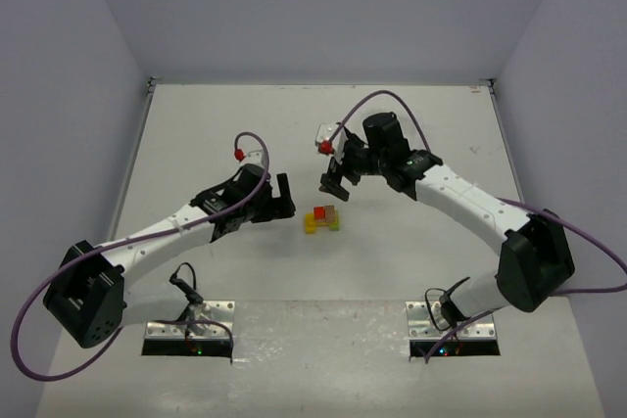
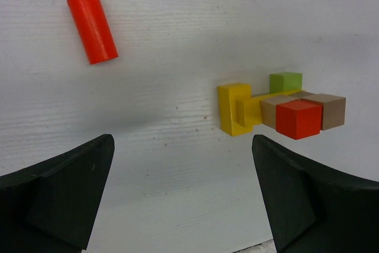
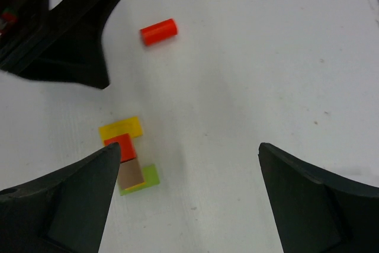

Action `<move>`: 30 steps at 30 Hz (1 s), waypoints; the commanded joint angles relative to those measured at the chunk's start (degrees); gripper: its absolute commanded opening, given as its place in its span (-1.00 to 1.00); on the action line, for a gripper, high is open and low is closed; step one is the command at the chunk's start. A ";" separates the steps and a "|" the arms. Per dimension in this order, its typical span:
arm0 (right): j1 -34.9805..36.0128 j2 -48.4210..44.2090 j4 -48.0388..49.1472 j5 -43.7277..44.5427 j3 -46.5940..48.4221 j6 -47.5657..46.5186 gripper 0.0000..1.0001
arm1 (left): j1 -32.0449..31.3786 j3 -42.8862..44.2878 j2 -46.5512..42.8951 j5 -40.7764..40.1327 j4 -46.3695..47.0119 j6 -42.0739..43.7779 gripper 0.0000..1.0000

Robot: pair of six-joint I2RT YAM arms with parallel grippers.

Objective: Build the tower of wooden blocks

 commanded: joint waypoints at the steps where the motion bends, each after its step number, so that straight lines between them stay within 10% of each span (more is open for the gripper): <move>1: 0.06 0.59 6.63 15.21 8.81 17.39 0.97 | -2.72 0.53 -0.57 -3.06 1.55 -0.81 1.00; 7: -0.03 0.57 -3.16 32.30 12.35 35.24 0.97 | -4.20 0.40 0.88 -6.12 2.82 -1.05 1.00; 17: -0.42 -9.43 -8.54 45.32 -8.59 50.58 0.97 | -7.30 0.78 6.37 -5.19 6.00 0.42 1.00; 30: -0.50 -4.45 -5.84 40.74 -13.94 52.21 0.97 | -7.61 2.97 9.20 -5.07 6.79 0.93 1.00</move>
